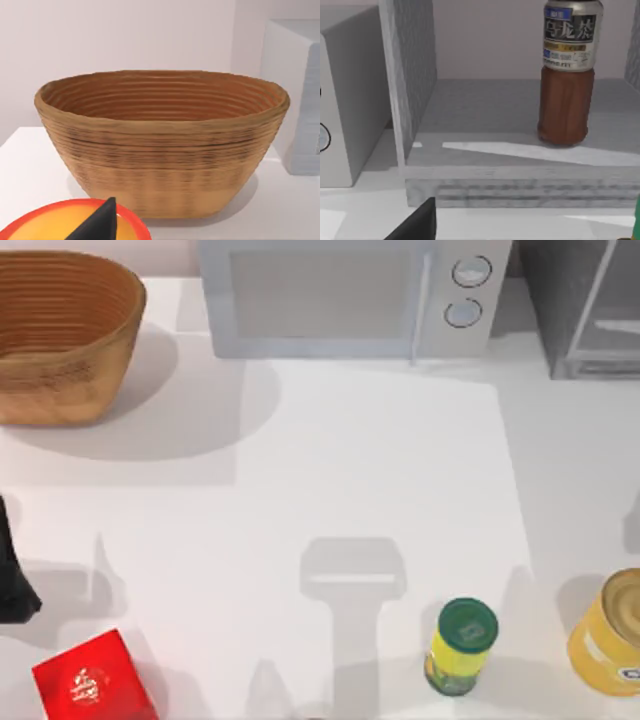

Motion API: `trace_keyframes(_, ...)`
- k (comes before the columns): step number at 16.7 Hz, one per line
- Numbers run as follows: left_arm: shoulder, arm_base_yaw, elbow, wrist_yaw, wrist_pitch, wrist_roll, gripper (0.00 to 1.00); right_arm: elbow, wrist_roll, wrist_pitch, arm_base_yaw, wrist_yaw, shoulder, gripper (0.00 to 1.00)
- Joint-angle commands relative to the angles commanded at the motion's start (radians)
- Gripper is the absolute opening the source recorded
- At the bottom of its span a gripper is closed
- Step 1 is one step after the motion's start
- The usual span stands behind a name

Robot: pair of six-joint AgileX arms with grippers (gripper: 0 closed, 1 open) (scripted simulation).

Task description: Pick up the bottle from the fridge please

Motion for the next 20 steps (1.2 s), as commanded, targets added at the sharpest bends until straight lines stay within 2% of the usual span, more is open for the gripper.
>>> trace_keyframes(5,0.0,0.0,0.0,0.0,0.0,0.0,1.0,0.039,0.006,0.345,-0.117,-0.11,0.385,1.0)
trace_keyframes(9,0.0,0.0,0.0,0.0,0.0,0.0,1.0,0.068,0.007,0.534,-0.176,-0.165,0.571,1.0)
trace_keyframes(15,0.0,0.0,0.0,0.0,0.0,0.0,1.0,0.076,0.007,0.575,-0.19,-0.178,0.612,1.0)
trace_keyframes(20,0.0,0.0,0.0,0.0,0.0,0.0,1.0,0.14,0.007,0.512,-0.168,-0.178,0.601,1.0)
